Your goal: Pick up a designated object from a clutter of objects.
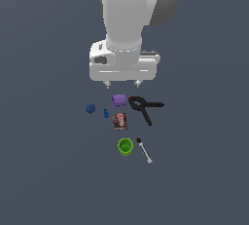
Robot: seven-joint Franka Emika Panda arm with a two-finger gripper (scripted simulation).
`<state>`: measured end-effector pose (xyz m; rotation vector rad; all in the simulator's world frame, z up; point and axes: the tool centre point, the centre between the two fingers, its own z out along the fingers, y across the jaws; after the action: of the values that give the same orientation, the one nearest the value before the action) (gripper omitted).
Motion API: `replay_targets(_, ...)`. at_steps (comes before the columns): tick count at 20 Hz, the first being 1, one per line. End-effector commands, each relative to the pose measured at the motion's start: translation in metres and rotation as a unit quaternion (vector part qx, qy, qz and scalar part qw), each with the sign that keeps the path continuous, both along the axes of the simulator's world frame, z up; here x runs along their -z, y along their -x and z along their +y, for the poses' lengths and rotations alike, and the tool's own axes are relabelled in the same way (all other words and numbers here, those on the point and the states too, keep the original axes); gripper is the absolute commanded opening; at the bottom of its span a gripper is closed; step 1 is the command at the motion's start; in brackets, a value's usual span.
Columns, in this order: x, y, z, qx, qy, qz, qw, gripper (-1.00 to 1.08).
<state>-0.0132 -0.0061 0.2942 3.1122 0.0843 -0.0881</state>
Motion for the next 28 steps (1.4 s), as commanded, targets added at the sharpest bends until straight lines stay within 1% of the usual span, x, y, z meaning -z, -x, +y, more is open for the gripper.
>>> replay_targets(1, 0.000, 0.000, 0.000, 0.000, 0.000, 0.000, 1.0000, 1.00)
replay_targets(4, 0.001, 0.000, 0.001, -0.002, -0.002, 0.000, 1.0000, 1.00)
replay_targets(10, 0.004, -0.002, 0.007, -0.010, -0.014, 0.001, 0.9999, 1.00)
replay_targets(17, 0.007, -0.002, 0.004, -0.012, -0.015, 0.001, 0.9998, 1.00)
replay_targets(23, 0.024, -0.002, -0.009, -0.022, -0.018, -0.001, 0.9996, 1.00)
replay_targets(28, 0.048, -0.001, -0.030, -0.037, -0.023, -0.004, 0.9990, 1.00)
